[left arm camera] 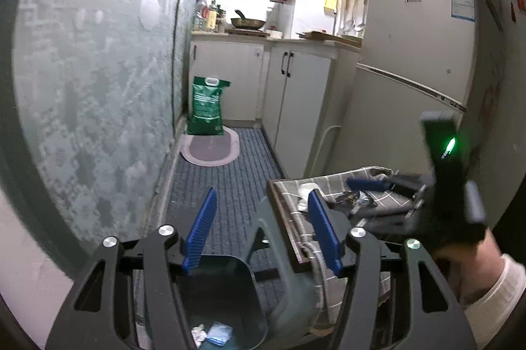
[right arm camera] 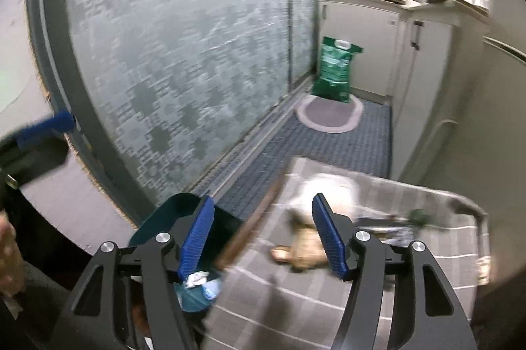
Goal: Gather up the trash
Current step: 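Grasp the white bottle cap with the left gripper while the right gripper grasps the green lid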
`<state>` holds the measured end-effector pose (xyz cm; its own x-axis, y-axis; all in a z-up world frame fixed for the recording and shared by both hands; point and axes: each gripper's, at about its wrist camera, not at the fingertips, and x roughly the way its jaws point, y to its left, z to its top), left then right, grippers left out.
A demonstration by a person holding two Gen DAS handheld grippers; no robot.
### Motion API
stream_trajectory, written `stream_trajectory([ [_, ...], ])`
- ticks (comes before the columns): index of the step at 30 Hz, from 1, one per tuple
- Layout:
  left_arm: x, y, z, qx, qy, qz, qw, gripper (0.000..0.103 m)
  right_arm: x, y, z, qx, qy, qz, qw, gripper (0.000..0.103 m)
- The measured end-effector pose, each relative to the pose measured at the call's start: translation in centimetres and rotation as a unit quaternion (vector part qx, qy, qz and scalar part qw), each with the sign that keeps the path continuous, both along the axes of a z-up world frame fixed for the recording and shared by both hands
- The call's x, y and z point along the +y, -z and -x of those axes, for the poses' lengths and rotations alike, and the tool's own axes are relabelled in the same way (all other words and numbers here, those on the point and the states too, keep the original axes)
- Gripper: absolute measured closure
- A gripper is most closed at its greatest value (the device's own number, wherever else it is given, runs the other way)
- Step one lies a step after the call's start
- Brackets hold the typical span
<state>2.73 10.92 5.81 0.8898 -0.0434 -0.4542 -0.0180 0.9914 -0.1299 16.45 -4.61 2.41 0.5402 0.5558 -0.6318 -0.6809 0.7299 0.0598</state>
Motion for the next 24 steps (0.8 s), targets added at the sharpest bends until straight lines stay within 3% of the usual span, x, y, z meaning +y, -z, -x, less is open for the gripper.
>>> stream_trajectory([
  [6, -2.2, 1.6, -2.8, 0.031, 0.021, 0.007, 0.9993, 0.051, -5.0, -1.0, -3.5, 0.017, 0.035, -0.004, 0.999, 0.043],
  [11, -4.5, 3.1, -5.2, 0.058, 0.047, 0.024, 0.9969, 0.059, -5.7, -0.8, -5.6, 0.028, 0.031, 0.009, 0.999, 0.050],
  [15, -6.5, 4.7, -7.2, 0.085, 0.061, 0.031, 0.9940, 0.069, -7.2, -0.1, -7.3, 0.040, 0.040, -0.009, 0.998, 0.053],
  [24, -9.4, 7.5, -11.5, 0.127, 0.052, 0.030, 0.9901, 0.071, -9.7, 1.7, -8.9, 0.060, 0.056, -0.015, 0.996, 0.055],
])
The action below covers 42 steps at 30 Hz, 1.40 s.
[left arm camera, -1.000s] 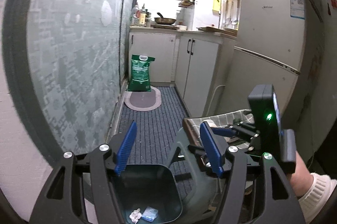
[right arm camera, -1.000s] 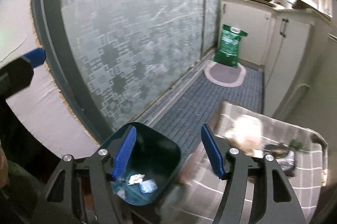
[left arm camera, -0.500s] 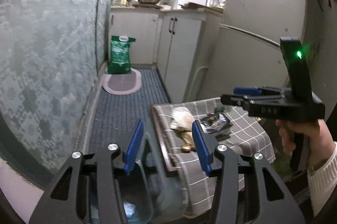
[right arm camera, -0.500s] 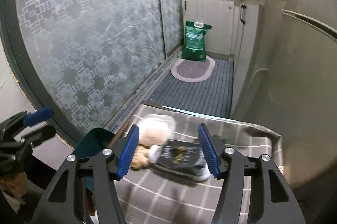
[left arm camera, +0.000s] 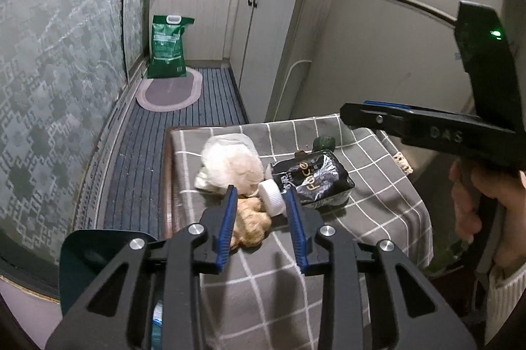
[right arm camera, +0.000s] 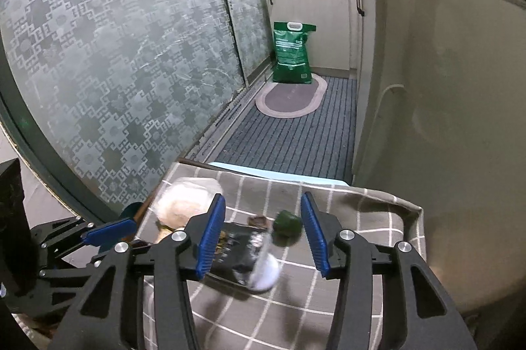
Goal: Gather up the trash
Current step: 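Grasp the white bottle cap with the left gripper while the right gripper grasps the green lid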
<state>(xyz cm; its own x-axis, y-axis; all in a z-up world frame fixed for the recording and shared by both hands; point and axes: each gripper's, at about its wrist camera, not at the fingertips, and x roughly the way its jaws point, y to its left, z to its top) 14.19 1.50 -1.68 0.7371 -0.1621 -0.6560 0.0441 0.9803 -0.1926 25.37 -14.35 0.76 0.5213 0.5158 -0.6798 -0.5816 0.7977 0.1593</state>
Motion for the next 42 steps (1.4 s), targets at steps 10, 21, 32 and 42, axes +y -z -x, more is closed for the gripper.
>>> stream_trajectory([
  [10, -1.0, 1.5, -2.3, 0.028, -0.014, -0.010, 0.9995, 0.077, -2.7, 1.5, -0.9, 0.014, 0.010, 0.002, 1.000, 0.058],
  [21, -1.4, 1.4, -2.5, 0.027, -0.007, -0.010, 0.9996, 0.093, -3.1, 2.2, -1.8, 0.031, 0.017, -0.007, 0.999, 0.059],
  [32, -1.0, 0.2, -1.6, 0.011, -0.004, -0.004, 0.9999, 0.093, -1.4, 3.9, -3.0, 0.076, 0.022, -0.021, 0.997, 0.067],
  [42, -0.2, -0.4, -0.8, 0.001, -0.005, 0.002, 1.0000, 0.093, 0.5, 5.7, -3.5, 0.094, 0.033, -0.004, 0.995, 0.072],
])
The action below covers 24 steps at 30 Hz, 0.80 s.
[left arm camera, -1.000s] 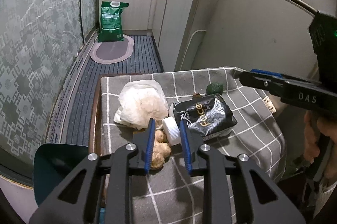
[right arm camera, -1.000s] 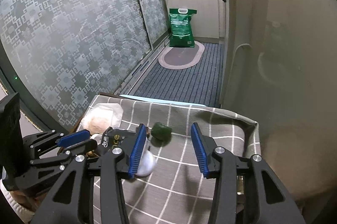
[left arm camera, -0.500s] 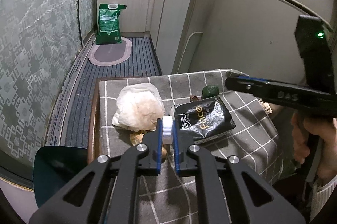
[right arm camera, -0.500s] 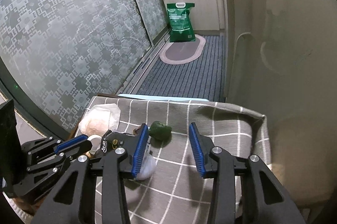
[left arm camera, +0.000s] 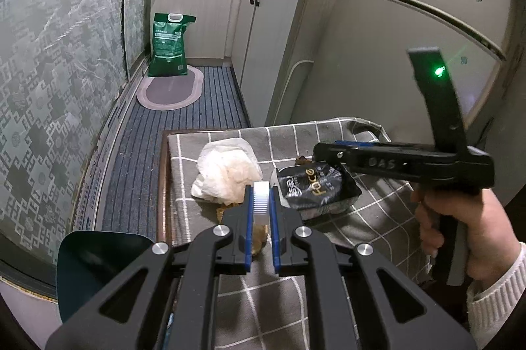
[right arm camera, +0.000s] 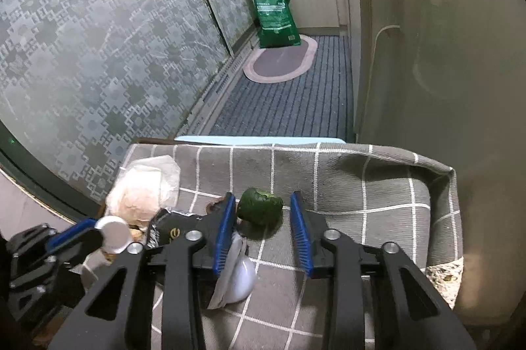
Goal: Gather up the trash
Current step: 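Grasp the white bottle cap with the left gripper while the right gripper grasps the green lid, then carry the cap and green lid over the teal bin and open the left gripper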
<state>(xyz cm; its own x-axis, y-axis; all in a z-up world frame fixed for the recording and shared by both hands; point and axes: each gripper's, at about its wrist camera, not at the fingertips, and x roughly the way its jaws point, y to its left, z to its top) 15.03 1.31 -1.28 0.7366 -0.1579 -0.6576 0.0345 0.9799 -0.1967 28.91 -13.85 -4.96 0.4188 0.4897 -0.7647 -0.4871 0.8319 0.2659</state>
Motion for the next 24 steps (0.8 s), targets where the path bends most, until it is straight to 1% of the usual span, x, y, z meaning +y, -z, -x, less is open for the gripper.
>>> stream_trajectory([
  [1, 0.2, -0.1, 0.1, -0.001, 0.000, 0.001, 1.0000, 0.093, 0.1, 0.1, 0.0, 0.001, 0.001, -0.001, 1.000, 0.075],
  [4, 0.7, -0.4, 0.6, -0.005, 0.001, 0.006, 1.0000, 0.093, 0.4, -0.2, 0.2, -0.007, 0.004, 0.006, 1.000, 0.077],
  [13, 2.8, -1.3, 1.9, -0.017, -0.008, 0.018, 0.9996, 0.093, 0.2, -3.0, 0.8, -0.043, 0.014, 0.001, 0.999, 0.077],
  [19, 4.3, -1.7, 2.9, -0.024, -0.018, 0.018, 0.9994, 0.093, 1.6, -4.4, 1.9, -0.056, -0.004, -0.006, 0.998, 0.077],
  [24, 6.3, -1.7, 3.9, -0.025, -0.033, 0.016, 0.9990, 0.093, 4.0, -5.7, 3.5, -0.070, -0.030, -0.011, 0.997, 0.077],
])
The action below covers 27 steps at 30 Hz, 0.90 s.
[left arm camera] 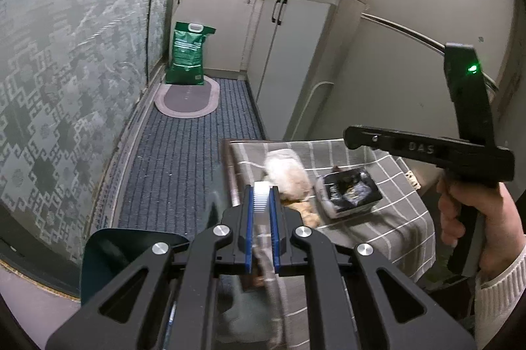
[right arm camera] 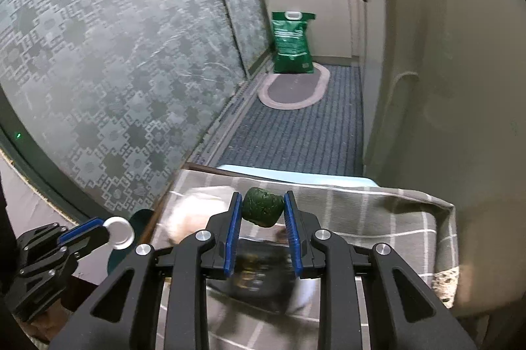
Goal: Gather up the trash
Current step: 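Carry the cap and green lid over the teal bin and open the left gripper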
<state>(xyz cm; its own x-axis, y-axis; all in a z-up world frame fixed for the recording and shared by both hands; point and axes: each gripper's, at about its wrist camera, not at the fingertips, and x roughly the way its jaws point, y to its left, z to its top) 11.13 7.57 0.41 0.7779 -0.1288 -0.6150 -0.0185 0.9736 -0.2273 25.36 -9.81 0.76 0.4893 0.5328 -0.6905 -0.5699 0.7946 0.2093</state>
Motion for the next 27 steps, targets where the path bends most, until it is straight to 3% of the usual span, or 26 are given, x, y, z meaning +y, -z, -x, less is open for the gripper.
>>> stream_trajectory([
  [13, 5.8, 2.1, 2.6, 0.027, -0.038, -0.013, 0.9988, 0.093, 7.8, -1.7, 3.9, -0.014, -0.081, -0.005, 0.997, 0.077],
  [27, 10.2, 6.9, 4.4, 0.093, -0.052, -0.022, 0.9941, 0.093, 14.2, -0.3, 6.1, -0.001, -0.135, 0.009, 0.991, 0.077],
])
